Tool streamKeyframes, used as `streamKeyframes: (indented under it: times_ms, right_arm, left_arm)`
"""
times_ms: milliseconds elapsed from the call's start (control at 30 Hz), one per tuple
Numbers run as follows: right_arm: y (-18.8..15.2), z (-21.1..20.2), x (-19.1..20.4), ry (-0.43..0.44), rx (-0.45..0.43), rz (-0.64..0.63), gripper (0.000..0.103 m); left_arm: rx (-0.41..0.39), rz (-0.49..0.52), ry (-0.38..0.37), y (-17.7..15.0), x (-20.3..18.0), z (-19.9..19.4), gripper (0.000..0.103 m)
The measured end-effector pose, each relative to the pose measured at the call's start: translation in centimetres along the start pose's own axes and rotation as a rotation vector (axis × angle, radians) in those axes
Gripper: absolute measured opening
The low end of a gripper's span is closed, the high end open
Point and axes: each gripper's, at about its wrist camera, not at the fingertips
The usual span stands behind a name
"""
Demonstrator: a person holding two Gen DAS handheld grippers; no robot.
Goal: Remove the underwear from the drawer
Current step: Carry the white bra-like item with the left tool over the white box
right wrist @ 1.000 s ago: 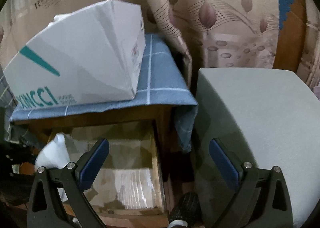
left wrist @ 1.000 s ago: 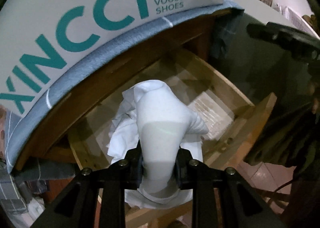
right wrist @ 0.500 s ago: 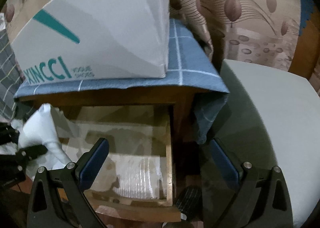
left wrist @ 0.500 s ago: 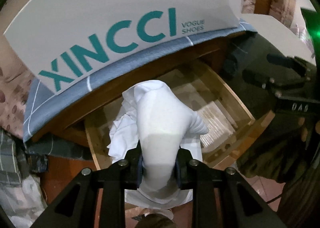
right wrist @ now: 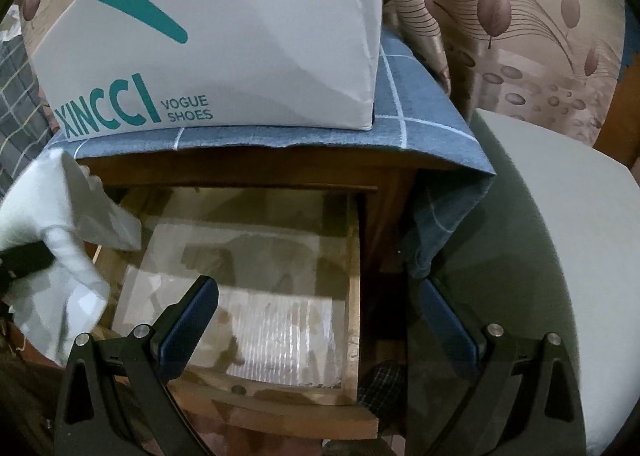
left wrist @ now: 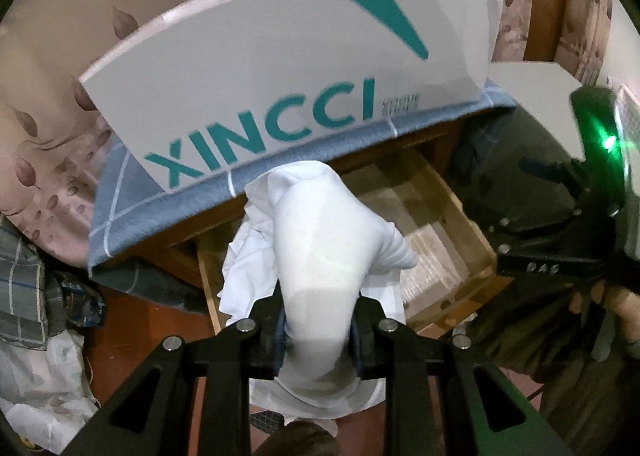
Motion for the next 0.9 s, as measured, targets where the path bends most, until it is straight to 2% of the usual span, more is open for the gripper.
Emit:
streamKeyframes:
  times_ms: [300,667,900]
  right_arm:
    - [0.0,0.1,0.2,0.004,0.006,-0.01,0.099]
    - [-0.1,0.2,0.4,0.005,0.009,-0.015,0.099]
    - [0.0,0.2,1.0,0.005,0.014,-0.039,0.099]
  left_arm:
    - [-0.037,-0.034,0.011,-0.1,0.2,-4.3,0.024]
    - [-0.141,-0.06,0.0,0.3,1.6,-13.6,0.024]
    - [-0.217,-0.125,0.013,1.9,3.9,-19.1,0.024]
Point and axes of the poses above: each gripper's, at about its wrist camera, not at the fingertips, and z roughly the way its jaws point, x to its left, y to its top, and after that the axes turned 15 degrees about x, right-handed
